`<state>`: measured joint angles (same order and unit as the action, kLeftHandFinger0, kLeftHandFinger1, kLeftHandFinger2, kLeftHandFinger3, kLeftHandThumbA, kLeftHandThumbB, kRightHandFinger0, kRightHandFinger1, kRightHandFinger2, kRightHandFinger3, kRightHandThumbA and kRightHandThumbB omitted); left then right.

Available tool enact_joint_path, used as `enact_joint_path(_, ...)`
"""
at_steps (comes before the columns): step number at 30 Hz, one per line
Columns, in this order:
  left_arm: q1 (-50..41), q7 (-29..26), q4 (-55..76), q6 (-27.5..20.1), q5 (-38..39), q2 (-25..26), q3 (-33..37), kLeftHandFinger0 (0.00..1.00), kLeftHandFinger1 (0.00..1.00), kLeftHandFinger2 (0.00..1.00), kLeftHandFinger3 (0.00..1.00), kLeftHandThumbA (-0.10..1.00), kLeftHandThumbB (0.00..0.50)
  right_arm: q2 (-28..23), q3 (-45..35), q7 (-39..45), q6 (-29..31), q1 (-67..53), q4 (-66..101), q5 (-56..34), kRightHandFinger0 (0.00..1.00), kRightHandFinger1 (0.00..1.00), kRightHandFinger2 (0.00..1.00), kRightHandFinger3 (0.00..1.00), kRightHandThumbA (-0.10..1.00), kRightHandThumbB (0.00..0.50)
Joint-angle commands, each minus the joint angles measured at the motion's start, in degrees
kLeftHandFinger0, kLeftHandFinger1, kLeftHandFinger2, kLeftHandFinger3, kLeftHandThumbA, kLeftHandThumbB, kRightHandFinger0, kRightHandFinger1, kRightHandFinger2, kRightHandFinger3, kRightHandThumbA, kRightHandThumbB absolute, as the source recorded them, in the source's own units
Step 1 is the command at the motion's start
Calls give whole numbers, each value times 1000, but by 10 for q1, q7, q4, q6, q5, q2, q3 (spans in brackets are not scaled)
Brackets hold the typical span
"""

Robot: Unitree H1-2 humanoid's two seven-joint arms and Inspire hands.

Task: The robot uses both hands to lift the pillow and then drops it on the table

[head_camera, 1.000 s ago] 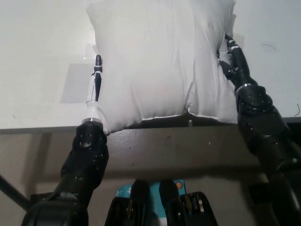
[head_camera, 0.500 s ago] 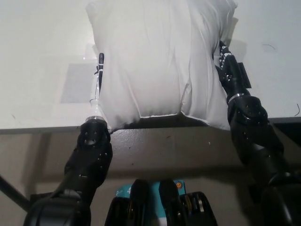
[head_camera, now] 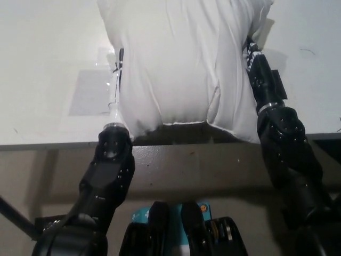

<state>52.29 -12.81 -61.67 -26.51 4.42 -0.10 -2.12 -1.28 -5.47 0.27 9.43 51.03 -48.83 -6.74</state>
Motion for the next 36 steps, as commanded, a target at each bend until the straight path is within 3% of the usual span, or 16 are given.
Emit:
enact_joint_path(1,63,26,99,-2,-38,-51,41,1000,1000,1000,1000,1000,123,45,43,68,-35,47,120,-17,1000,1000,1000,1000,1000,392)
enact_joint_path(2,63,26,102,-1,-38,-51,42,1000,1000,1000,1000,1000,123,44,44,67,-37,46,124,-17,1000,1000,1000,1000,1000,391)
enact_joint_path(3,71,17,132,4,-54,-46,49,1000,1000,1000,1000,1000,83,40,44,65,-49,58,151,-20,1000,1000,1000,1000,1000,420)
enact_joint_path(5,85,16,172,22,-54,-42,51,1000,1000,1000,1000,1000,107,29,53,65,-48,74,186,-12,1000,1000,1000,1000,1000,397)
enact_joint_path(7,100,15,223,48,-57,-37,55,1000,1000,1000,1000,1000,151,21,55,57,-73,91,237,-12,1000,1000,1000,1000,1000,428)
enact_joint_path(11,118,20,290,73,-47,-36,57,1000,1000,1000,1000,1000,146,3,65,53,-94,111,297,2,1000,1000,1000,1000,1000,445)
enact_joint_path(12,124,18,307,83,-55,-33,61,1000,1000,1000,1000,1000,167,0,64,50,-93,117,310,3,1000,1000,1000,1000,1000,431)
enact_joint_path(13,129,18,319,86,-54,-33,61,1000,1000,1000,1000,1000,147,-3,64,46,-101,121,326,4,1000,1000,1000,1000,1000,441)
enact_joint_path(16,144,13,365,117,-57,-30,62,1000,1000,1000,1000,1000,209,-11,64,38,-131,133,380,5,1000,1000,1000,1000,1000,430)
enact_joint_path(21,160,9,419,152,-63,-22,62,1000,1000,1000,1000,1000,184,-22,62,20,-142,142,431,19,1000,1000,1000,1000,1000,418)
enact_joint_path(23,164,7,427,156,-68,-18,62,1000,1000,1000,1000,1000,199,-25,64,17,-136,142,436,27,1000,1000,1000,1000,1000,425)
enact_joint_path(27,157,6,433,165,-70,-20,64,1000,1000,1000,1000,1000,177,-25,68,9,-141,135,442,37,1000,1000,1000,1000,1000,412)
enact_joint_path(28,153,5,427,158,-65,-24,63,1000,1000,1000,1000,1000,180,-27,72,9,-138,131,437,45,1000,1000,1000,1000,1000,378)
enact_joint_path(31,145,-7,413,151,-74,-26,61,1000,1000,1000,1000,1000,197,-31,87,3,-137,123,421,73,1000,1000,1000,1000,1000,388)
enact_joint_path(36,119,-18,323,127,-79,-31,61,1000,1000,1000,1000,1000,163,-31,109,-29,-134,78,369,123,1000,1000,1000,1000,1000,377)
